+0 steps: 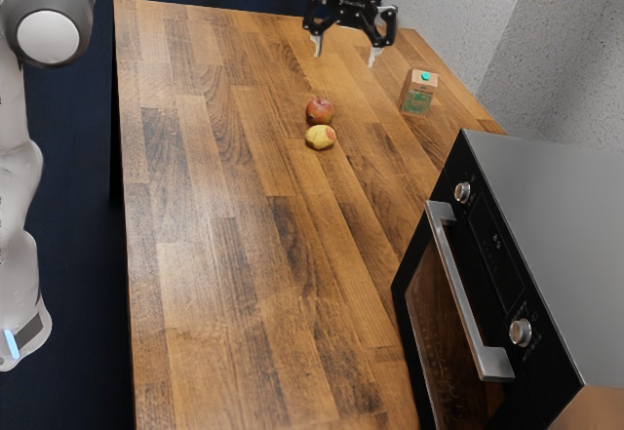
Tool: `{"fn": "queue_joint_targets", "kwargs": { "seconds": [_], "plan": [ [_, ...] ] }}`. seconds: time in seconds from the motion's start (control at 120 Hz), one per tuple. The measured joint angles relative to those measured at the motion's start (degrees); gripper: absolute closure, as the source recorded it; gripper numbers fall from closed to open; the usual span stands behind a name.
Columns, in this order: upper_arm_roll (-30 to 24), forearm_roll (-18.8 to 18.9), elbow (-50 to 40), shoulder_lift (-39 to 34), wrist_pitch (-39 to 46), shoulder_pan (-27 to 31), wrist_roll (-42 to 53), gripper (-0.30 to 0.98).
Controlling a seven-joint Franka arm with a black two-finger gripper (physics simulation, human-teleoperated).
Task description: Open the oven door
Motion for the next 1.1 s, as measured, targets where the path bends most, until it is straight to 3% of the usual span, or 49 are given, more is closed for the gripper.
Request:
{"fn": "queue_joint_targets", "kwargs": {
  "seconds": [0.258,0.342,0.392,0.45,0.55,0.708,1.1],
  "plan": [
    [-0.66,-2.78,-0.12,-1.5,-2.46,8.12,-28.73,0.0],
    [-1.05,-3.06,-0.32,-3.08,-3.85,8.0,-35.46,0.0],
    [-11.42,-3.06,-6.07,-8.73,-3.72,10.42,-38.93,0.0],
    [-19.11,-2.98,-9.97,-13.18,-2.34,1.72,-42.28,0.0],
    [-24.27,-2.94,-12.21,-14.91,2.59,-2.76,-45.78,0.0],
    [-31.31,-3.11,-18.73,-15.14,14.24,-3.68,-48.72,0.0],
    [-35.57,-3.51,-15.56,-6.24,27.39,-3.85,-51.26,0.0]
  ]
}}
